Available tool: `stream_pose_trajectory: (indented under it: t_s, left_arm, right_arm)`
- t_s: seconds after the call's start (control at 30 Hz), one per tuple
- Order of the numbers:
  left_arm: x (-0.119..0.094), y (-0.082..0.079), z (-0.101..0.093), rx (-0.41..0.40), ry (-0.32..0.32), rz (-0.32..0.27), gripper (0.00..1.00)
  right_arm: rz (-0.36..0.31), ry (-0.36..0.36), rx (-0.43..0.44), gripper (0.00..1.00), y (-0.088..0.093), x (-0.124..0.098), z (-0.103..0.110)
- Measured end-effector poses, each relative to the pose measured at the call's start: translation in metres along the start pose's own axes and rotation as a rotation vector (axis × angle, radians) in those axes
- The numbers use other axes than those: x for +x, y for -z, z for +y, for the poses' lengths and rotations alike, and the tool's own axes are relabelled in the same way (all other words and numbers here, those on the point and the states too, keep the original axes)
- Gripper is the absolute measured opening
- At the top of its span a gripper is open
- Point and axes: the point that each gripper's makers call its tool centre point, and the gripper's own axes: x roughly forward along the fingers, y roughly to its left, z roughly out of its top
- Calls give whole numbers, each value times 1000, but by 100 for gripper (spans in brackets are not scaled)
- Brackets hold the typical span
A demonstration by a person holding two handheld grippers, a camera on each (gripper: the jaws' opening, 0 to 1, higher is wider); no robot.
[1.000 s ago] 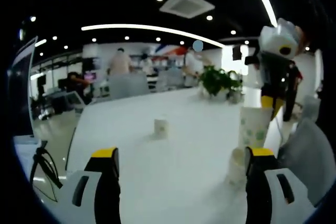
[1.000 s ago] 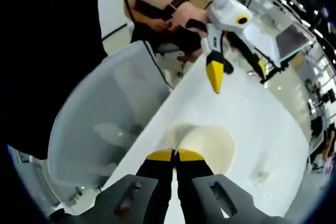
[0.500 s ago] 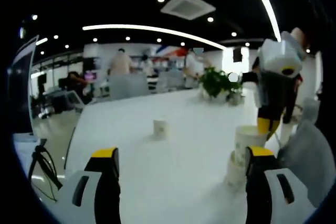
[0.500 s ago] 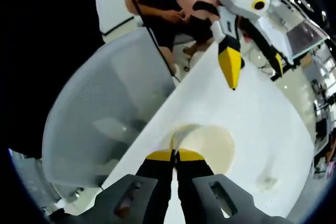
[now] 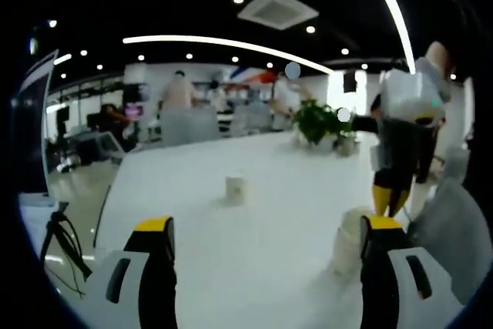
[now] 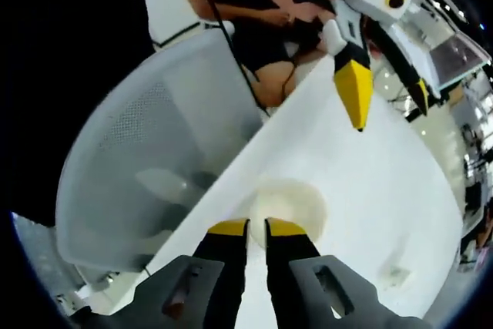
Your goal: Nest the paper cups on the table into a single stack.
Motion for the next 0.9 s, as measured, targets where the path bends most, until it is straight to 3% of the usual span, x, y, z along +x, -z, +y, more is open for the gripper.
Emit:
stream_pose_trajectory:
  t_s: [0.27,0.5,0.7,0.9]
  left_arm:
    - [1,0,5,0,-2,-4,98]
    - [3,1,6,-4,-2,-2,98]
    - [5,-1,4,-3,4,-3,98]
    - [7,-1,4,-6,0,-3,98]
  right_arm:
    - [-22,20,18,14,0,1,-1]
    - [-52,39,30,14,0,-3,-1]
    - [-137,94,56,14,-1,-17,3]
    - [-174,130,95,12,3,-25,6]
